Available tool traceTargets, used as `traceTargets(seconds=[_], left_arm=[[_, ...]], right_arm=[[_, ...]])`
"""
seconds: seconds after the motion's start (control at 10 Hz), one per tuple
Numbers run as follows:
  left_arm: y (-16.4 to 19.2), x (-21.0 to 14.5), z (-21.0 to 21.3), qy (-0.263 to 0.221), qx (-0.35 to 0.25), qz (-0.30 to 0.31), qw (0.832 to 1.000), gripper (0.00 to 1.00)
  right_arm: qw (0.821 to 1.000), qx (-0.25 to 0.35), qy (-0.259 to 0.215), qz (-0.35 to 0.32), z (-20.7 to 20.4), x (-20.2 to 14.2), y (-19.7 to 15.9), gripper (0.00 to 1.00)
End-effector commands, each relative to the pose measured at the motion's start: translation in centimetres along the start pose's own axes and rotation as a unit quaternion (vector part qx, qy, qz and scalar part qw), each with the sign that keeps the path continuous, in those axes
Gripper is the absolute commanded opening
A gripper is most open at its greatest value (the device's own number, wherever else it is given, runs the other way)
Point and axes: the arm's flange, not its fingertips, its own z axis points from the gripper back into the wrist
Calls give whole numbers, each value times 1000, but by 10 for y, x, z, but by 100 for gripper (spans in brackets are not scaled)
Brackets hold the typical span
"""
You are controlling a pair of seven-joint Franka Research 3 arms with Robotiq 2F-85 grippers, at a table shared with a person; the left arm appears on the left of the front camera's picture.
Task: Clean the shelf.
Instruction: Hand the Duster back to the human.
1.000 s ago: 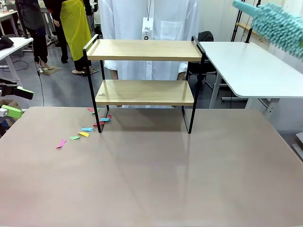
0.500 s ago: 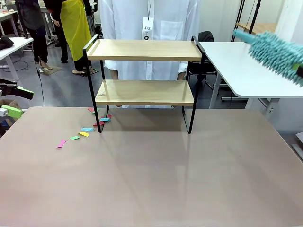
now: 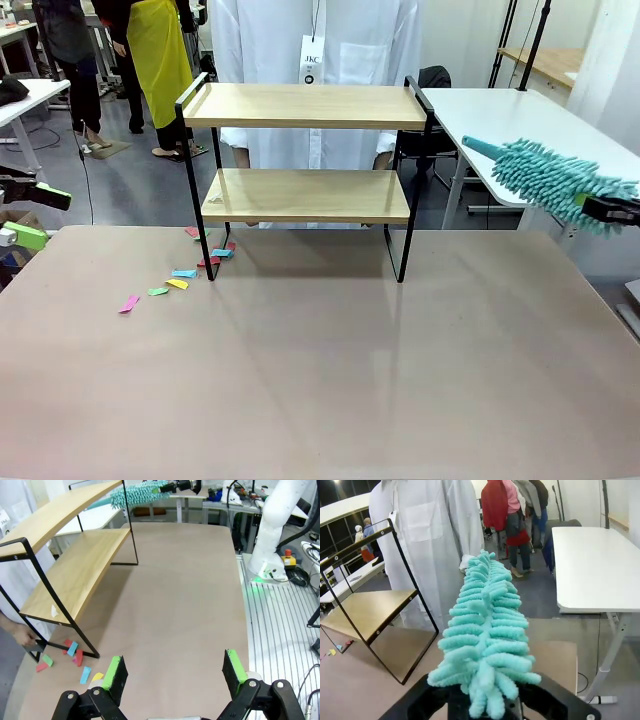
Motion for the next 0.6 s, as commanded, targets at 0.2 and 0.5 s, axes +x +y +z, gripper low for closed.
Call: traceTargets(seconds=[0.2,0.5], left_arm=[[2,1,-1,-13,3,-7,1000,100],[2,1,-1,-13,3,-7,1000,100]], right_arm=[[1000,-4,-3,0,5,6,-1,17],[1000,-4,-3,0,5,6,-1,17]])
